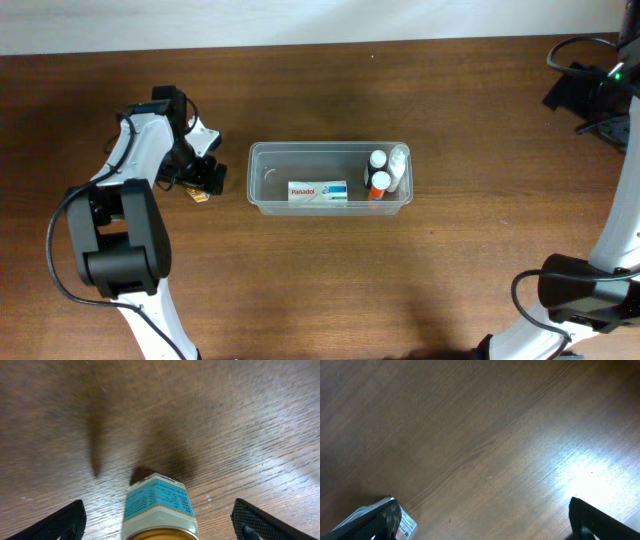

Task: Pack container
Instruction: 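Lower the left gripper around the gold-lidded jar and grasp it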

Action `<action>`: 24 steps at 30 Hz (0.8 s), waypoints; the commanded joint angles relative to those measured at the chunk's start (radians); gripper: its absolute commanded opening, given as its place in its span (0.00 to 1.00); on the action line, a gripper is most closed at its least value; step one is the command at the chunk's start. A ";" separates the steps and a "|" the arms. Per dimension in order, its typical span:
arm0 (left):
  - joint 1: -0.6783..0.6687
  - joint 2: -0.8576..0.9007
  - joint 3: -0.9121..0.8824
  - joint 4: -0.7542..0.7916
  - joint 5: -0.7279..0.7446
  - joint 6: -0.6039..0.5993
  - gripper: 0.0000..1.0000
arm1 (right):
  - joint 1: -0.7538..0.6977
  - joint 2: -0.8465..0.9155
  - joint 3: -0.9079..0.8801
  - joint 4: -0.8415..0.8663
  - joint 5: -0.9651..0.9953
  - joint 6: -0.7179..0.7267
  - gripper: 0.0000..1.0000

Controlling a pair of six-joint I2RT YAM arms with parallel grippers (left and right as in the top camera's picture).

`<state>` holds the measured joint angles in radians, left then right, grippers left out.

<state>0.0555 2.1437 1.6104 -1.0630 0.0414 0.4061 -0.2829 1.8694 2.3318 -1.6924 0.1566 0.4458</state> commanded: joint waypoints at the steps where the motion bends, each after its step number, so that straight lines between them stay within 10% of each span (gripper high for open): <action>1: 0.006 0.018 -0.030 0.010 0.002 0.038 0.93 | -0.006 0.003 0.001 -0.005 0.005 0.007 0.98; 15: 0.006 0.018 -0.066 0.082 0.007 0.026 0.98 | -0.006 0.003 0.001 -0.005 0.005 0.007 0.98; 21: 0.006 0.018 -0.066 0.096 -0.019 0.026 0.57 | -0.006 0.003 0.001 -0.005 0.005 0.007 0.98; 24: 0.006 0.018 -0.066 0.098 -0.019 0.026 0.56 | -0.006 0.003 0.001 -0.005 0.005 0.007 0.98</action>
<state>0.0555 2.1456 1.5536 -0.9680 0.0265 0.4267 -0.2829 1.8694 2.3318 -1.6924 0.1566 0.4450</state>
